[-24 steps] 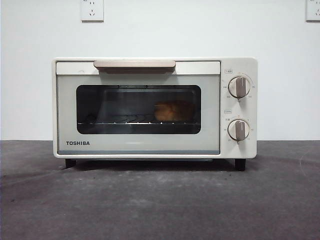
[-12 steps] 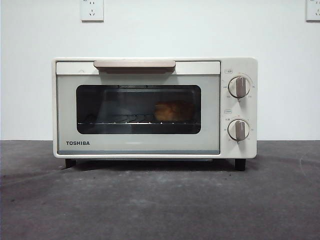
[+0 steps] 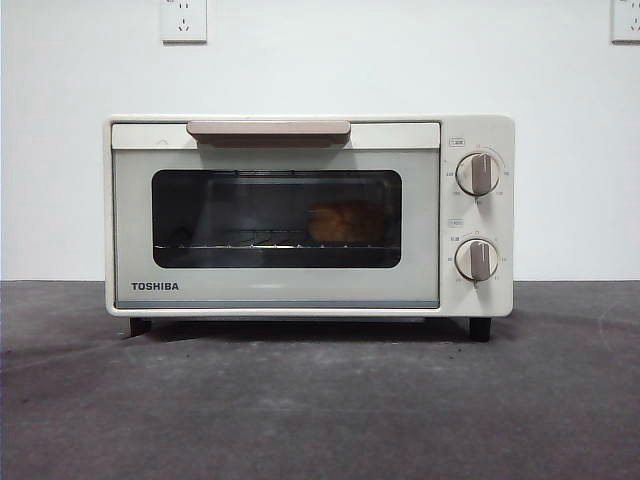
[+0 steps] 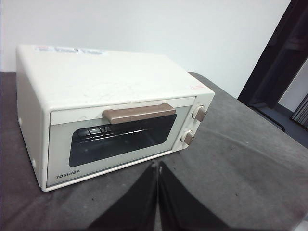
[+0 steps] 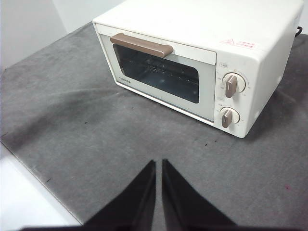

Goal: The left arm flap open the oven, the right arm pick bread and place it into oven, the left arm flap close the oven

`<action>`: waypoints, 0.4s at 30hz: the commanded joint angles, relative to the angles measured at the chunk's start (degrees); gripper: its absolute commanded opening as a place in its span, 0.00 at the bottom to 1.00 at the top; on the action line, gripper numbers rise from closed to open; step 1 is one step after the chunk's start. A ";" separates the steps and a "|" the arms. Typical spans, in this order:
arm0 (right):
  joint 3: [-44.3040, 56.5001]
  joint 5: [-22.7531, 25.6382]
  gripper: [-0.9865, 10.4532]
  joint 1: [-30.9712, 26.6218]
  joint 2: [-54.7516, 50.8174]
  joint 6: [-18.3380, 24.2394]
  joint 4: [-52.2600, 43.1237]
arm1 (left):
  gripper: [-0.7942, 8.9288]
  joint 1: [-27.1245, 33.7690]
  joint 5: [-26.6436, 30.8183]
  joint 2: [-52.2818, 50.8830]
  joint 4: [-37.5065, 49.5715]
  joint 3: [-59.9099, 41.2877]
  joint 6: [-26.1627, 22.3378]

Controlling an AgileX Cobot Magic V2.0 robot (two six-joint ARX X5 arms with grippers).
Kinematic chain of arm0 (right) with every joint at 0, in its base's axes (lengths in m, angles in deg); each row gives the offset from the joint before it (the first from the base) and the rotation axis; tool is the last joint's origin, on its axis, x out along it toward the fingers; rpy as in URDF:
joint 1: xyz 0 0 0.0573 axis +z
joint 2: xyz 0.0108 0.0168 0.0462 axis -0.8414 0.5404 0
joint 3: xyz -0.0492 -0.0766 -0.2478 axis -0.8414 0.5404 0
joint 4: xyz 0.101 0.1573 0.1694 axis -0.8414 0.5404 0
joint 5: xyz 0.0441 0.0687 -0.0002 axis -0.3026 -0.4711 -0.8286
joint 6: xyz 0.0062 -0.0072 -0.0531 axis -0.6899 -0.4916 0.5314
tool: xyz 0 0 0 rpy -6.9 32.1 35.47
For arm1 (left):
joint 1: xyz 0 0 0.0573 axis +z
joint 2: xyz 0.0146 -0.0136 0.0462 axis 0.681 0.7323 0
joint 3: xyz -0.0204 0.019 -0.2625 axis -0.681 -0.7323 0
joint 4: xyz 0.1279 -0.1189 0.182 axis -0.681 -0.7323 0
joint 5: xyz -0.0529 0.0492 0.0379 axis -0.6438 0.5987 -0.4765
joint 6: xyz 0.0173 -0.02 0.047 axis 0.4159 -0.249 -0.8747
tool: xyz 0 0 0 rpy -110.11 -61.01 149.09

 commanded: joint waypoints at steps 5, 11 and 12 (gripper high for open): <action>-0.90 0.00 0.10 0.57 0.20 0.46 -0.55 | 0.09 1.16 4.00 -3.87 6.43 -8.85 -2.12; -0.90 0.02 0.10 0.57 0.20 0.46 -0.55 | 0.09 1.64 16.66 -12.00 20.02 -25.29 -2.10; -0.90 0.02 0.10 0.57 0.20 0.46 -0.55 | 0.09 1.73 18.82 -13.20 21.31 -27.45 -2.10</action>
